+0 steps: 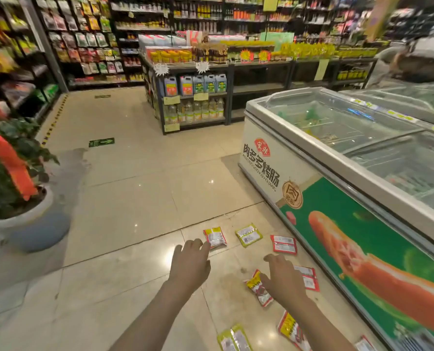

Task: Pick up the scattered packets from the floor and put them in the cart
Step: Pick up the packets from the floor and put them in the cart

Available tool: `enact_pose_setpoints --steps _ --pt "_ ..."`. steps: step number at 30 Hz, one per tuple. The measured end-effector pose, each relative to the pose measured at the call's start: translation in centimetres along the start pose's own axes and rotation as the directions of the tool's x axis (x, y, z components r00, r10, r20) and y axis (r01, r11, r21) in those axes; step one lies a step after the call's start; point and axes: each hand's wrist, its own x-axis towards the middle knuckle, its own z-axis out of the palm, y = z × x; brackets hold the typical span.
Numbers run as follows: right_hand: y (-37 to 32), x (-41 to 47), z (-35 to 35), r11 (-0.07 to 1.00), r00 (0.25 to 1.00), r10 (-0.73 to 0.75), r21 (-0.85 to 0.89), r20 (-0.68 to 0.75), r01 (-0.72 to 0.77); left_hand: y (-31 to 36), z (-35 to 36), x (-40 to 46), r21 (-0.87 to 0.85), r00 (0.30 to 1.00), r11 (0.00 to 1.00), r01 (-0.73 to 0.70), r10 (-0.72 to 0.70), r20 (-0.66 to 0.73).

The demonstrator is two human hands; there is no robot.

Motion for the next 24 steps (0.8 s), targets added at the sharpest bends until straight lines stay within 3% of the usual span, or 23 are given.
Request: enact_pose_setpoints --steps 7,13,18,20,24 --pt "-2.3 15.7 -1.0 0.988 0.988 0.14 0.055 0.059 -0.143 -6.1 2.4 18.2 0.027 0.986 0.988 -0.152 0.15 0.066" --pt "-3.5 27.8 0.6 0.947 0.95 0.296 0.102 0.101 -0.306 -11.0 8.6 32.5 0.096 0.954 0.955 -0.28 0.267 0.134" --pt "-4.4 38.4 3.1 0.867 0.878 0.441 0.167 0.185 -0.47 -13.6 13.6 44.0 0.021 0.868 0.917 -0.397 0.368 0.333" --pt "-4.1 42.0 4.3 0.827 0.847 0.493 0.194 0.198 -0.527 -14.4 16.4 48.2 0.027 0.859 0.895 -0.445 0.418 0.295" --pt "-2.4 49.3 7.3 0.767 0.793 0.564 0.211 0.231 -0.606 -14.9 23.6 55.2 -0.049 0.807 0.875 -0.482 0.465 0.365"
